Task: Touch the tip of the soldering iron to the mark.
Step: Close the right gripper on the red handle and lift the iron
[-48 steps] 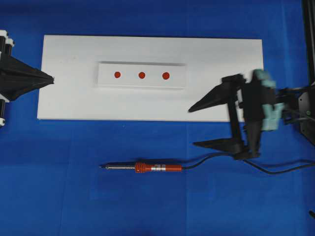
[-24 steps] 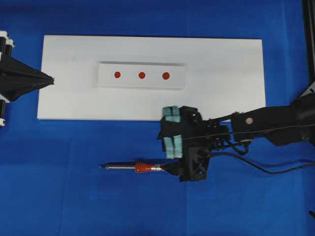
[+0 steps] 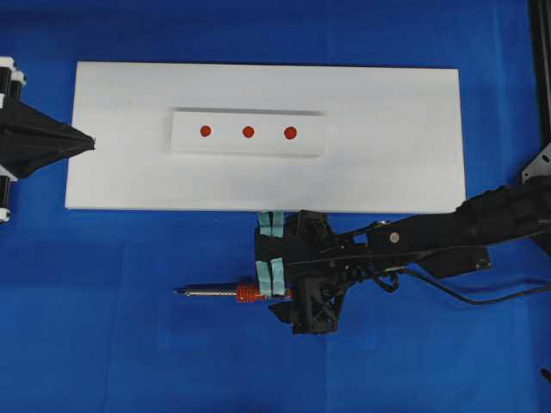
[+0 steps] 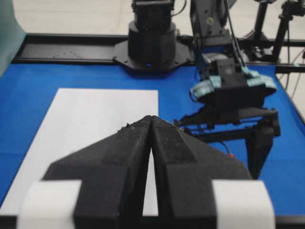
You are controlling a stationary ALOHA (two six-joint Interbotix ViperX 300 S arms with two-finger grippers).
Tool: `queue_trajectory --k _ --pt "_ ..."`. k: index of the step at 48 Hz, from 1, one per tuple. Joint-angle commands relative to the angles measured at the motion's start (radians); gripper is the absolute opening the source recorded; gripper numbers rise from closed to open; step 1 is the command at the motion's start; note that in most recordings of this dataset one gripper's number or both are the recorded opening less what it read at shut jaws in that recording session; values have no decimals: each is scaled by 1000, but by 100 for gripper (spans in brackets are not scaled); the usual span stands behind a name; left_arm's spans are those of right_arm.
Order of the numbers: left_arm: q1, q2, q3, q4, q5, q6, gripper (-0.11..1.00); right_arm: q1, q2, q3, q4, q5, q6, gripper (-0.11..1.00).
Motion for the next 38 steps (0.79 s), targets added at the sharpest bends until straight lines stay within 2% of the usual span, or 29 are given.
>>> queue_trajectory --k 1,7,11,14,19,24,38 --pt "-2 3 -9 2 -9 0 0 8 5 -29 5 -9 14 83" --pt "-2 3 -9 0 -8 0 0 9 21 -31 5 -9 34 82" --pt "-2 3 -9 2 -6 0 0 14 20 -32 5 -9 35 76" --pt "-2 3 -9 0 -6 0 0 12 20 -32 3 -9 35 60" --pt "-2 3 -9 0 -6 0 0 15 20 -32 -3 -5 35 28" --pt "-2 3 -8 2 -6 0 0 18 18 -32 -8 -5 31 7" --pt "2 3 -8 2 -6 0 0 20 0 -34 -8 0 29 6"
